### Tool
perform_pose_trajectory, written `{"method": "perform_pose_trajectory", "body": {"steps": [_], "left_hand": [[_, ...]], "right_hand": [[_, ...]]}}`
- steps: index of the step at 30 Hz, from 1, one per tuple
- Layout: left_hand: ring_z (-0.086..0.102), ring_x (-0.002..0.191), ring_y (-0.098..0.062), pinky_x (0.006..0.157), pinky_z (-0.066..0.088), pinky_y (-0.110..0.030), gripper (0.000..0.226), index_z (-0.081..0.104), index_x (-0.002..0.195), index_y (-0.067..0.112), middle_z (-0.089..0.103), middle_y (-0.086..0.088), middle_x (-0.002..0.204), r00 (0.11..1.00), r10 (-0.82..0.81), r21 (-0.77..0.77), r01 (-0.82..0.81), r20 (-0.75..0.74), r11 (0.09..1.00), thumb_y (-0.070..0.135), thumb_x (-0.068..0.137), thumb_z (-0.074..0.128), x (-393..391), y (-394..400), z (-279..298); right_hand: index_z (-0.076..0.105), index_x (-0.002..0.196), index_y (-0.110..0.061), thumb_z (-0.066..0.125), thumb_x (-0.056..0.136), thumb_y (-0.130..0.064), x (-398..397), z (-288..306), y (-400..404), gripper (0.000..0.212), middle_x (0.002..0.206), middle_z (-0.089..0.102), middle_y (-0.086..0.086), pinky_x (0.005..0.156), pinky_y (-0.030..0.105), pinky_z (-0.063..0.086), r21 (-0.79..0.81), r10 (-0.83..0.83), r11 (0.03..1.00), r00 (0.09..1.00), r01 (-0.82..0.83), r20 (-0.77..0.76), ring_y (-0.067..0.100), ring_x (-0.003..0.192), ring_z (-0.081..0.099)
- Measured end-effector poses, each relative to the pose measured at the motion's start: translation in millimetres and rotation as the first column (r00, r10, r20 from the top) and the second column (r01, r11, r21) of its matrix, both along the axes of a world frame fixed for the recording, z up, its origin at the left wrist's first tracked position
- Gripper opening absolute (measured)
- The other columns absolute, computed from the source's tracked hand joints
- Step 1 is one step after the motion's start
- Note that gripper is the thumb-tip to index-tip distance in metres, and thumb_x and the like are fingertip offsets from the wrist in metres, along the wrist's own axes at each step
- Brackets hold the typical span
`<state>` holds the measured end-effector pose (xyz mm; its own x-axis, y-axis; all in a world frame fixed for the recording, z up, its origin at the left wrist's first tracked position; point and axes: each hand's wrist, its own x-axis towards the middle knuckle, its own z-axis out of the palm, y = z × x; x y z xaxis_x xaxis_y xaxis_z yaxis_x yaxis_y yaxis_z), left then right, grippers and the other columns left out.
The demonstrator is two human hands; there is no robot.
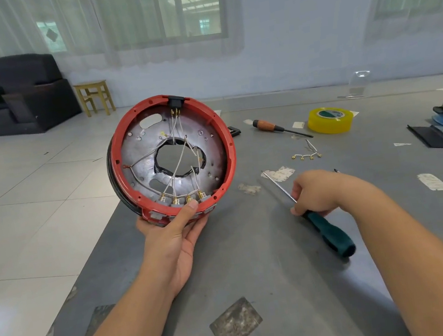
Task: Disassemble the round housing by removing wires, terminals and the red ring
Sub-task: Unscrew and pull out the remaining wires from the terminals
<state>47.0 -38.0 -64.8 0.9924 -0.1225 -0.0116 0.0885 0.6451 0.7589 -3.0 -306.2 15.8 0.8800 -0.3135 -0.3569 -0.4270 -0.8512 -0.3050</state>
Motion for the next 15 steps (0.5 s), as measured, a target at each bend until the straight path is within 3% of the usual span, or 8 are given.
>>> {"method": "perform_pose_trajectory", "body": {"steps": [6, 8, 11, 15], "left_hand": [[0.071, 0.114, -0.041, 0.096, 0.057, -0.059, 0.088, 0.03, 0.149, 0.025, 0.062, -0.019, 0.142, 0.998, 0.046, 0.061, -0.048, 0.043, 0.997, -0.006, 0.084, 0.08, 10, 12, -4], [0.071, 0.116, -0.04, 0.097, 0.056, -0.062, 0.089, 0.029, 0.146, 0.03, 0.06, -0.017, 0.144, 0.996, 0.077, 0.079, -0.081, 0.053, 0.994, -0.006, 0.083, 0.081, 13, 19, -4], [0.069, 0.119, -0.037, 0.095, 0.058, -0.059, 0.087, 0.031, 0.142, 0.032, 0.058, -0.013, 0.147, 0.989, 0.125, 0.11, -0.133, 0.075, 0.985, -0.008, 0.082, 0.081, 18, 27, -4], [0.071, 0.117, -0.033, 0.093, 0.06, -0.055, 0.082, 0.031, 0.138, 0.027, 0.059, -0.008, 0.144, 0.985, 0.158, 0.115, -0.165, 0.069, 0.98, -0.01, 0.084, 0.078, 20, 26, -4]], "right_hand": [[0.072, 0.108, -0.023, 0.073, 0.094, -0.028, 9, -20, 6, 0.015, 0.104, 0.073, -0.003, 0.092, 0.035, 0.057, 0.269, -0.021, 0.961, 0.957, -0.059, 0.288, 0.017, 0.098, 0.069], [0.074, 0.103, -0.021, 0.071, 0.095, -0.026, 13, -31, 14, 0.009, 0.1, 0.077, 0.001, 0.085, 0.029, 0.056, 0.429, -0.099, 0.901, 0.935, -0.061, 0.341, 0.015, 0.092, 0.071], [0.073, 0.101, -0.002, 0.07, 0.097, -0.024, 18, -39, 32, 0.023, 0.092, 0.078, 0.014, 0.061, 0.024, 0.057, 0.757, -0.327, 0.653, 0.906, 0.013, 0.267, 0.013, 0.07, 0.073], [0.067, 0.11, 0.006, 0.068, 0.099, -0.022, 18, -42, 49, 0.03, 0.088, 0.075, 0.015, 0.063, 0.03, 0.063, 0.972, -0.435, 0.223, 0.9, 0.069, 0.036, 0.022, 0.078, 0.076]]}}
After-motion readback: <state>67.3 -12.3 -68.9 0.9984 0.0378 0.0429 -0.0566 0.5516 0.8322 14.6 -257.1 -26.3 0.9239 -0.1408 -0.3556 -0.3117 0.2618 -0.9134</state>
